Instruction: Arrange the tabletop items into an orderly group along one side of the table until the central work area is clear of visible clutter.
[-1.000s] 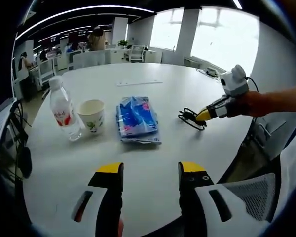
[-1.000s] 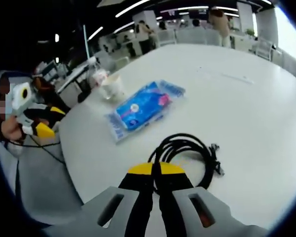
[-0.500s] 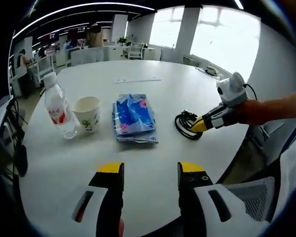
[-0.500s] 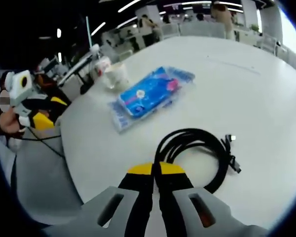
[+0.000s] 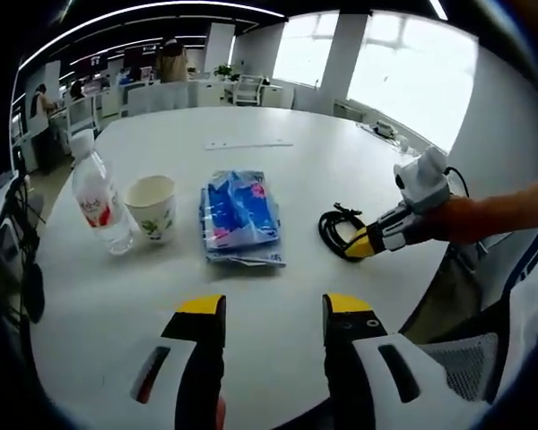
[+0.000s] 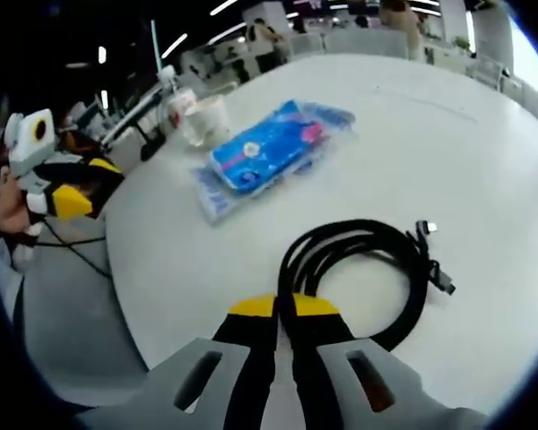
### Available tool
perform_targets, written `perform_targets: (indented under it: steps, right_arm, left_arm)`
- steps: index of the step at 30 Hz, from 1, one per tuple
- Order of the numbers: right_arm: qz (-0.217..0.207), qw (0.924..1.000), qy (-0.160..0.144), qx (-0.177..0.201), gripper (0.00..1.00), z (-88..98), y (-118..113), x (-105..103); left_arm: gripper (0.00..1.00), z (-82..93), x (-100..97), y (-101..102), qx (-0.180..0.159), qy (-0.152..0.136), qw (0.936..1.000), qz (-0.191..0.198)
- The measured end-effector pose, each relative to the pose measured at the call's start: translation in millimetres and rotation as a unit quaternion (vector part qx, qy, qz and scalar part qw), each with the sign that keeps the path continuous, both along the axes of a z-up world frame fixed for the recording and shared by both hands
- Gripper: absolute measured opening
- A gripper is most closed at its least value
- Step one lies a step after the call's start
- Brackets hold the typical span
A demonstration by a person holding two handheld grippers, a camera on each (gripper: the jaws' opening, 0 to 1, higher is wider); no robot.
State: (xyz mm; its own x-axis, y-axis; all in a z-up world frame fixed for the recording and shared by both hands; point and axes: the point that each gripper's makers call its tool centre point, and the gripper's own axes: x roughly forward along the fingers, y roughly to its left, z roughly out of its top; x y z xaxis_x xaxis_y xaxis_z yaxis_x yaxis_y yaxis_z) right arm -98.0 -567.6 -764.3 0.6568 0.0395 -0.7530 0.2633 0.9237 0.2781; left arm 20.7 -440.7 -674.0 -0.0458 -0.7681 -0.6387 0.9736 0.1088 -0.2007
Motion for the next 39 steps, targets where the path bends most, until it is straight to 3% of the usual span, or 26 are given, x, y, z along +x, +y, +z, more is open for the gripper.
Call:
perform_targets:
  steps: [4,13,19,23,28,35,39]
  right_arm:
    - [0.020,0.9998,0.002,-0.003,0.07,2.9,3,-1]
    - [0.020,0.9998,0.001,-0.006,0.11,11.9,-2,-6]
    - [0.029,0.9995,-0.008,-0.010,0.13,24.7,-12,-3]
    - [0.032,0.9987,-0.039,0.006,0.13,44.4,-19,11]
    - [0.048,0.9976,-0.045,-0.022,0.16,61.5,-35,31]
    - [0.064,0.9965,-0.044,-0.030,0.31,64.5,-45,52]
    - [0.069,0.9963,-0.037,-0.036,0.39,61.2,-52,63]
  left_arm:
    - [0.42,-3.3,-1.1,-3,0.002,0.005,1.0000,-0.001]
    - [0.42,-3.9,0.1,-11,0.001,0.018,0.9998,0.008]
    - [0.42,-5.7,5.7,-19,0.001,0.053,0.9977,0.042]
    - [0.42,-8.0,11.7,-25,0.003,0.085,0.9930,0.082]
    - [0.43,-10.8,20.8,-37,0.000,0.110,0.9869,0.117]
    - [0.50,-16.1,14.0,-61,0.010,0.104,0.9883,0.111]
    - [0.55,-17.6,14.2,-73,0.011,0.122,0.9837,0.131]
